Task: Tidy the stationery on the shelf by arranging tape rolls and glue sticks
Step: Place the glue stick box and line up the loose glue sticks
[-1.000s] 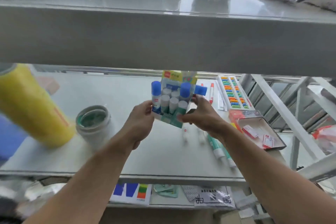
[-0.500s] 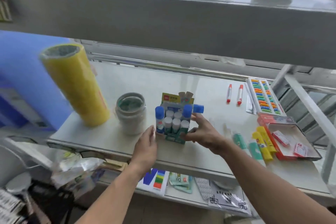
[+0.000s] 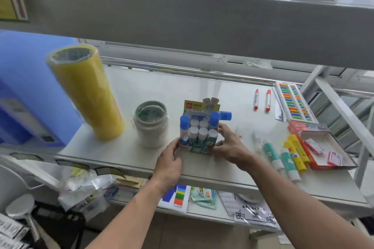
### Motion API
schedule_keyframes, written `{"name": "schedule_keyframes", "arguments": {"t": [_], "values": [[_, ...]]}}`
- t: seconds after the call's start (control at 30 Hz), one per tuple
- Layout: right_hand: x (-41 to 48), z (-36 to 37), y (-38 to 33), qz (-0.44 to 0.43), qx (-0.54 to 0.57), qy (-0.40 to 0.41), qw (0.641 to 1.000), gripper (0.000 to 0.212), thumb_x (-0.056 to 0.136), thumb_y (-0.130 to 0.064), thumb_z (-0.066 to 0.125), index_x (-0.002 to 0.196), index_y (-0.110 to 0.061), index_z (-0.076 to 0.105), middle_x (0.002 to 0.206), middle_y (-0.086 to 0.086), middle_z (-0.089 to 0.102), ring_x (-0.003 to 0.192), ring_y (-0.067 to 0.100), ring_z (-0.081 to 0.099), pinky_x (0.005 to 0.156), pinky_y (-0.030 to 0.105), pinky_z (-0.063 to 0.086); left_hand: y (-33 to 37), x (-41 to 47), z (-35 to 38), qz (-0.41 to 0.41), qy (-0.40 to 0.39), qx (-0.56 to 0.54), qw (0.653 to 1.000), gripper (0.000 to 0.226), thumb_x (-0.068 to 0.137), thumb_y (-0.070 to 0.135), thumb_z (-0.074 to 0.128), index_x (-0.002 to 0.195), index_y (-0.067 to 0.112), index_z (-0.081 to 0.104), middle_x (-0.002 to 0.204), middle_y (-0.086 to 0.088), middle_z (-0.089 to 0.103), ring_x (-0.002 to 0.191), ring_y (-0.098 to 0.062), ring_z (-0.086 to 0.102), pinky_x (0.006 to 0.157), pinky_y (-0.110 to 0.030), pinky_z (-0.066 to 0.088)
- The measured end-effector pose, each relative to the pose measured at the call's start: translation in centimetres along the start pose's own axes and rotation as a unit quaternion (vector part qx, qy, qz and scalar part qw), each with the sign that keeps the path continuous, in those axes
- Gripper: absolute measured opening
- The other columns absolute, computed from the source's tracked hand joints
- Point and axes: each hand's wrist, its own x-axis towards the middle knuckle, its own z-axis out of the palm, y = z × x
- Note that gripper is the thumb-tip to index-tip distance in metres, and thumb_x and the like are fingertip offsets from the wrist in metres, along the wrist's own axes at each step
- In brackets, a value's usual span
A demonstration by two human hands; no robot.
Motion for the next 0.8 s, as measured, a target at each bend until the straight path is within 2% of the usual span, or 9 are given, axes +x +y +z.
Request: {"name": "schedule_keyframes", "arguments": {"t": [0.1,0.2,0.23,0.3,0.4,0.53,0.6,0.67,0.8], "values": [[-0.2,-0.2,-0.1,0.006,-0.006,-0.008,1.000,0.090,0.080,-0.004,0.081,0.151,-0.032,0.032,0.157,0.000,0.038,0.081,0.020,0.070,0.073,0.031,0.059,0.1,-0.1,-0.2,0.004,-0.013,0.002,1.000,0.067,0.090,-0.007,0.042,0.145,0.031,0.044,0.136,0.020,0.056,0.132,0.001,0.046,0.104,-0.016,0.034],[-0.9,-1.3,-0.2,0.022,0.034,-0.003,0.999,0.098,0.075,-0.008,0.080,0.154,-0.030,0.026,0.158,0.003,0.034,0.098,0.030,0.070,0.077,0.031,0.057,1.2,-0.4,-0.8,0.008,0.012,0.026,1.000,0.062,0.097,0.007,0.054,0.152,0.024,0.032,0.147,0.010,0.046,0.138,-0.008,0.040,0.110,-0.026,0.035],[-1.3,-1.9,-0.5,0.022,0.052,0.019,0.998,0.097,0.072,-0.009,0.077,0.154,-0.027,0.027,0.156,0.004,0.036,0.102,0.031,0.069,0.078,0.032,0.057,1.9,-0.5,-1.2,0.030,0.037,0.040,0.998,0.065,0.095,0.010,0.059,0.152,0.021,0.031,0.149,0.007,0.045,0.137,-0.009,0.041,0.112,-0.030,0.036],[-1.6,-3.0,-1.5,0.015,0.089,0.075,0.993,0.093,0.070,-0.010,0.073,0.152,-0.023,0.031,0.148,0.007,0.045,0.107,0.030,0.066,0.078,0.034,0.056,3.9,-0.4,-2.1,0.103,0.087,0.065,0.989,0.066,0.091,0.014,0.068,0.149,0.019,0.036,0.144,0.004,0.050,0.129,-0.009,0.049,0.104,-0.028,0.042],[-1.3,-4.4,-3.4,0.012,0.152,0.100,0.983,0.077,0.076,-0.006,0.070,0.146,-0.019,0.040,0.131,0.011,0.056,0.101,0.028,0.067,0.077,0.035,0.055,6.7,0.7,-3.0,0.163,0.112,0.127,0.972,0.061,0.086,0.020,0.074,0.140,0.020,0.046,0.125,0.006,0.058,0.107,-0.009,0.058,0.086,-0.026,0.050],[-0.6,-4.2,-4.5,0.001,0.105,0.090,0.990,0.043,0.092,-0.011,0.070,0.133,-0.013,0.056,0.119,0.014,0.066,0.093,0.026,0.069,0.074,0.030,0.057,8.6,1.6,-3.1,0.181,0.101,0.234,0.950,0.040,0.086,0.023,0.073,0.124,0.019,0.060,0.107,0.001,0.066,0.088,-0.012,0.062,0.074,-0.028,0.055],[-0.5,-3.9,-4.6,-0.006,0.091,0.113,0.989,0.032,0.094,-0.011,0.069,0.126,-0.008,0.062,0.115,0.017,0.069,0.093,0.026,0.071,0.074,0.027,0.059,9.2,1.7,-3.2,0.189,0.100,0.262,0.941,0.032,0.086,0.019,0.073,0.116,0.017,0.064,0.101,-0.001,0.069,0.084,-0.013,0.063,0.074,-0.030,0.054],[-0.9,-4.3,-5.3,-0.016,0.124,0.136,0.983,0.026,0.094,-0.006,0.067,0.120,-0.004,0.066,0.114,0.020,0.070,0.092,0.026,0.072,0.075,0.025,0.060,10.6,1.5,-3.7,0.206,0.107,0.277,0.932,0.027,0.086,0.018,0.074,0.112,0.016,0.067,0.098,-0.001,0.070,0.080,-0.015,0.062,0.077,-0.035,0.054],[-2.7,-8.2,-8.1,-0.092,0.175,0.204,0.959,0.014,0.093,-0.003,0.068,0.105,-0.009,0.070,0.100,0.020,0.067,0.075,0.019,0.069,0.073,0.027,0.061,16.8,0.3,-5.6,0.293,0.147,0.282,0.902,0.024,0.086,0.022,0.073,0.109,0.016,0.069,0.092,0.004,0.069,0.072,-0.014,0.062,0.076,-0.030,0.051]]}}
